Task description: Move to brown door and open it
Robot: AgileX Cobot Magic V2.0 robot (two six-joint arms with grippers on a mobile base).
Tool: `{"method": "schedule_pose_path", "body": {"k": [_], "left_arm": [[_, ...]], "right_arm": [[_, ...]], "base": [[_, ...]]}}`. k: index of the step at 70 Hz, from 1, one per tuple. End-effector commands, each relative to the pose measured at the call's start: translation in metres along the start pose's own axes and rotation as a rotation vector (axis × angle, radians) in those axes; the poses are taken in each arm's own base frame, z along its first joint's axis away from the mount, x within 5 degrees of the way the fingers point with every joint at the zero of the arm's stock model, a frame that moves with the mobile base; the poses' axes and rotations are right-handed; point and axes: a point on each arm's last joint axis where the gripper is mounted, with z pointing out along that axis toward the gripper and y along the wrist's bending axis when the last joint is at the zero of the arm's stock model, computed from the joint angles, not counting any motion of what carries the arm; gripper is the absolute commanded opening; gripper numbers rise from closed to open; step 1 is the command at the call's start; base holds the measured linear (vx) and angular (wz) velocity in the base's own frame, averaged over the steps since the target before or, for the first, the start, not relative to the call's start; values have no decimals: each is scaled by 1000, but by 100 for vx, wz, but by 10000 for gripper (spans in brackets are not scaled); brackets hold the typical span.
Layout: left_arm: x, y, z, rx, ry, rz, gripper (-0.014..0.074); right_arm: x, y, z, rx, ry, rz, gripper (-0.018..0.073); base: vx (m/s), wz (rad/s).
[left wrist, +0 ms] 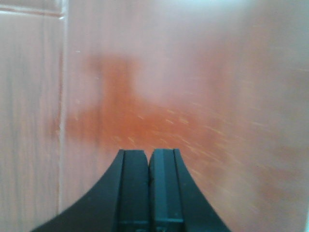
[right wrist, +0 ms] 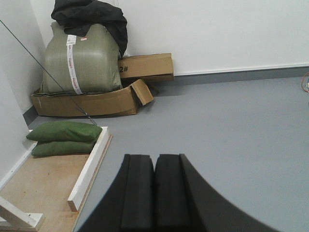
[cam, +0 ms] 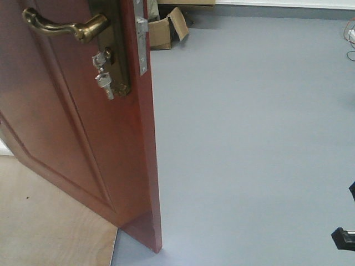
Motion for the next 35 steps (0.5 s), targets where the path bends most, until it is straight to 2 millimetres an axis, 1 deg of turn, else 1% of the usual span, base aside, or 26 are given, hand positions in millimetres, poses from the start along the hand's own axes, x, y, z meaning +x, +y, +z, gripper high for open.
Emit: {"method": "schedule_pose_path", "body": {"k": [1,35], "left_arm": [[-24,-12,-6,26,-114,-49,17],[-24,-12,-6,27,-114,-49,17]], "right_arm": [[-7,0,-1,0,-86,-14,0],[-7,0,-1,0,-86,-14,0]], "base": [[10,-4],[13,-3]]}}
